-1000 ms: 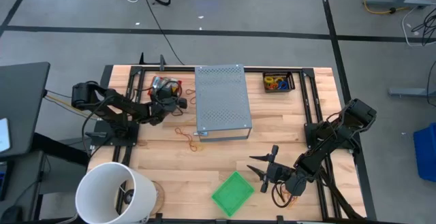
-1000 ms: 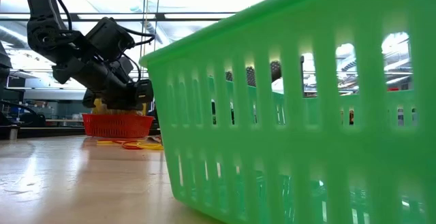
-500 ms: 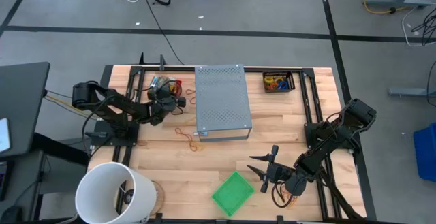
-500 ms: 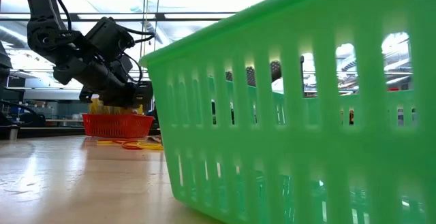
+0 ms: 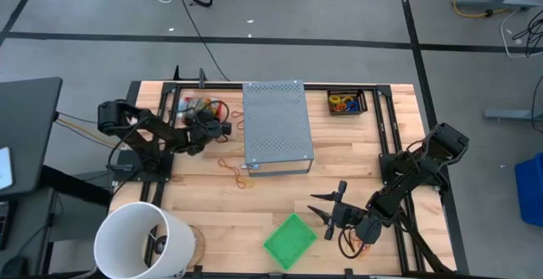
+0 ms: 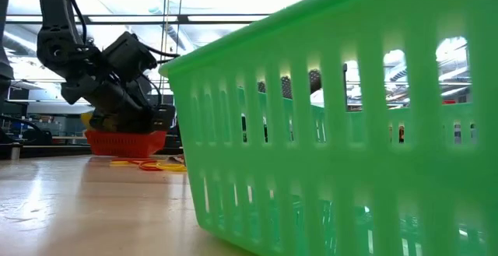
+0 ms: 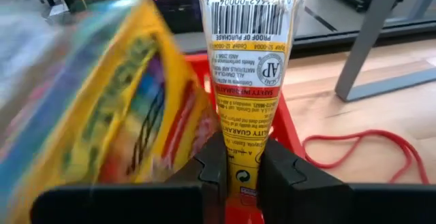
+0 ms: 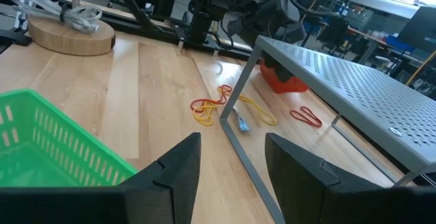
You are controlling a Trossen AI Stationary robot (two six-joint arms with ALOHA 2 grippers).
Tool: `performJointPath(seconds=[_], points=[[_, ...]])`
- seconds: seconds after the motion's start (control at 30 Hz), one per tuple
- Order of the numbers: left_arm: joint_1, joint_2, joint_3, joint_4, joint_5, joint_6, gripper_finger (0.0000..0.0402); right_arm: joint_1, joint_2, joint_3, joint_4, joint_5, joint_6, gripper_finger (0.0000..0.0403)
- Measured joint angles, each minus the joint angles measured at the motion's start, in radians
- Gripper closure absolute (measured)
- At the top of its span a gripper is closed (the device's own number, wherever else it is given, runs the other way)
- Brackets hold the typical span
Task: Pick & Place Office Desk Supplies
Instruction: Put the small yellow crayon box into the red basket, then put the orange rubber band into the green basket
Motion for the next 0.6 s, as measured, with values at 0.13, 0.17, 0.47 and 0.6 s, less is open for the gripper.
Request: performJointPath(seconds=[0.13,0.17,0.47,0.6], points=[[-0.001,0.017,-0.001,0.024,0.006,-0.025,0.0316,0.0,0.0,0.0,0.0,0.0,0.001,0.0231],[0.0,0.017,-0.001,0.024,0.006,-0.033,0.0298,0.0,0.0,0.0,0.0,0.0,0.001,0.0231],[-0.015,0.019,-0.003,0.119,0.007,0.039,0.0206,0.0,0.0,0.0,0.001,0.0,0.0,0.0231],[-0.042,0.018,-0.002,0.235,0.013,0.139,0.0205,0.0,0.0,0.0,0.001,0.0,0.0,0.0231]])
